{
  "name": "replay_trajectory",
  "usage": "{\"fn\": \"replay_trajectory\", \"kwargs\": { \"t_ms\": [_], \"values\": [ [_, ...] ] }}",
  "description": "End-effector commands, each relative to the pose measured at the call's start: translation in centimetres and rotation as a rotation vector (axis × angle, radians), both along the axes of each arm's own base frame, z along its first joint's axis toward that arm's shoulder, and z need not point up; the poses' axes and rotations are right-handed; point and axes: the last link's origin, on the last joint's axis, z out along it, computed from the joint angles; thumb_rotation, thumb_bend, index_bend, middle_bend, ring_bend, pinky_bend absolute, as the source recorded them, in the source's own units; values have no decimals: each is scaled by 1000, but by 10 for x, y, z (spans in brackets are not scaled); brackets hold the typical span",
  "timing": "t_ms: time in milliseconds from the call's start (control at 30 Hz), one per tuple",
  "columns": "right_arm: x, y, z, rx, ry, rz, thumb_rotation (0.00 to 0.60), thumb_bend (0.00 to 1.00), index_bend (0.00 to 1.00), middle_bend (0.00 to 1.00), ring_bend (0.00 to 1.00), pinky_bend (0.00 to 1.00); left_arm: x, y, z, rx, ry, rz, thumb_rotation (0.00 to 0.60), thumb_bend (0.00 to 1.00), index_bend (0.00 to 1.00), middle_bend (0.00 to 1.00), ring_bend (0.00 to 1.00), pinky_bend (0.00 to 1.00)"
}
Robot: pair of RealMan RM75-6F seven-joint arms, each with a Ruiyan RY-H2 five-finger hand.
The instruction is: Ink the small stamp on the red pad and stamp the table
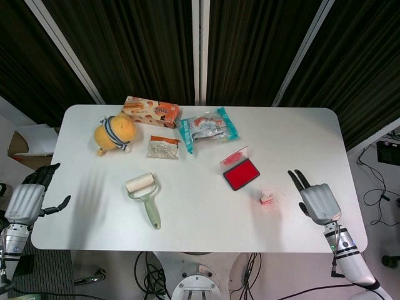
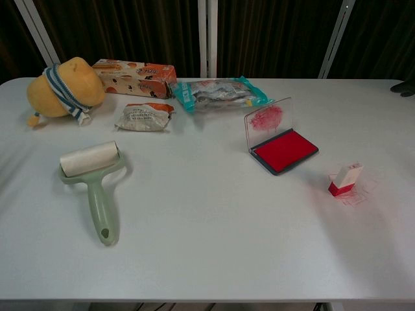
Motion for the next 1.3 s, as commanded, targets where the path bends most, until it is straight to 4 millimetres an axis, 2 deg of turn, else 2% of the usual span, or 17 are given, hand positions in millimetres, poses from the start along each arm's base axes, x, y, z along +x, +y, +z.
{"fn": "replay_trajectory", "kwargs": {
  "t_ms": [33, 233, 467, 767, 1300],
  "values": [
    [8, -11, -27, 51, 14, 39, 600, 186, 142, 167, 767, 910, -1, -2, 0, -15, 5, 15, 296, 260, 60, 117, 106, 239],
    [10, -19, -53, 71, 3, 44, 600, 190, 219, 208, 767, 909, 0, -2, -1, -24, -5, 18, 298, 260, 61, 118, 106, 239],
    [8, -20, -70, 102, 4, 42, 600, 192, 256, 245, 768, 910, 0, 0, -3, -30, -12, 15, 303, 260, 61, 118, 106, 239],
    [9, -22, -85, 105, -12, 59, 600, 202, 368, 333, 767, 909, -2, -2, -1, -29, -16, 19, 304, 260, 61, 117, 106, 239],
    [12, -28, -97, 98, -18, 64, 600, 220, 462, 438, 768, 910, -5, -4, 2, -27, -29, 23, 311, 263, 61, 118, 106, 239]
  ]
}}
